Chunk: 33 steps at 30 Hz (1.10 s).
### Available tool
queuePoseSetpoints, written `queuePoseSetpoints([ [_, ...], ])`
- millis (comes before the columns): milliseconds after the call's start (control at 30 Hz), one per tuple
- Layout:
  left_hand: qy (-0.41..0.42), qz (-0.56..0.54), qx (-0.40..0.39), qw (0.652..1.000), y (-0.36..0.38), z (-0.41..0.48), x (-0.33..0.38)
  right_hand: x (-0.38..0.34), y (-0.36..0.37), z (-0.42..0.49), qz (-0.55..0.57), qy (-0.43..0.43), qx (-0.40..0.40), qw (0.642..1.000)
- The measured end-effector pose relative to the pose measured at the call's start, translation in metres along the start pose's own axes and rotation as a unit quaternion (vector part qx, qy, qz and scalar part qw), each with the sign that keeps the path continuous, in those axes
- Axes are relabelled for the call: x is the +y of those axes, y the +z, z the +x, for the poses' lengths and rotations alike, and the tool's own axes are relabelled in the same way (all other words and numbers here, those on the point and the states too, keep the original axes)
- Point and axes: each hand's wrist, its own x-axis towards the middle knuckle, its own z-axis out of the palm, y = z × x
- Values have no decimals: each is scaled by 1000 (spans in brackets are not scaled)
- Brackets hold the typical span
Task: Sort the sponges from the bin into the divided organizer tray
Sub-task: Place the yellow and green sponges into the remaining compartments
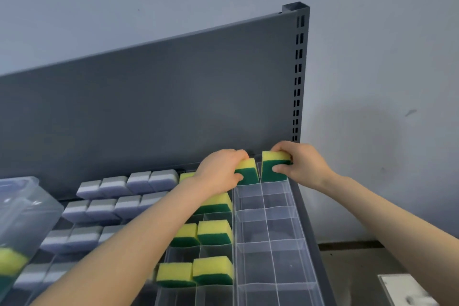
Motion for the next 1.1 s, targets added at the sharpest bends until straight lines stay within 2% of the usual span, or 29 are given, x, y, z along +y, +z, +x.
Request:
queuePoseSetpoints([
  [200, 8, 49, -60, 997, 0, 14, 4, -7, -2, 18, -103, -22, -92, 990],
  [400, 17, 93, -100, 990, 9, 21, 6, -6, 15, 18, -174, -5, -160, 972],
  [833, 18, 126, -96, 987, 17, 19, 7, -5, 29, 12, -246, -11, -151, 957],
  [1000, 22, 94, -96, 991, 12, 15, 6, -6, 24, 10, -221, 2, -166, 961],
  [1100, 32, 74, -60, 995, 3, 7, 3, -14, 15, 8, -206, 9, -151, 967],
])
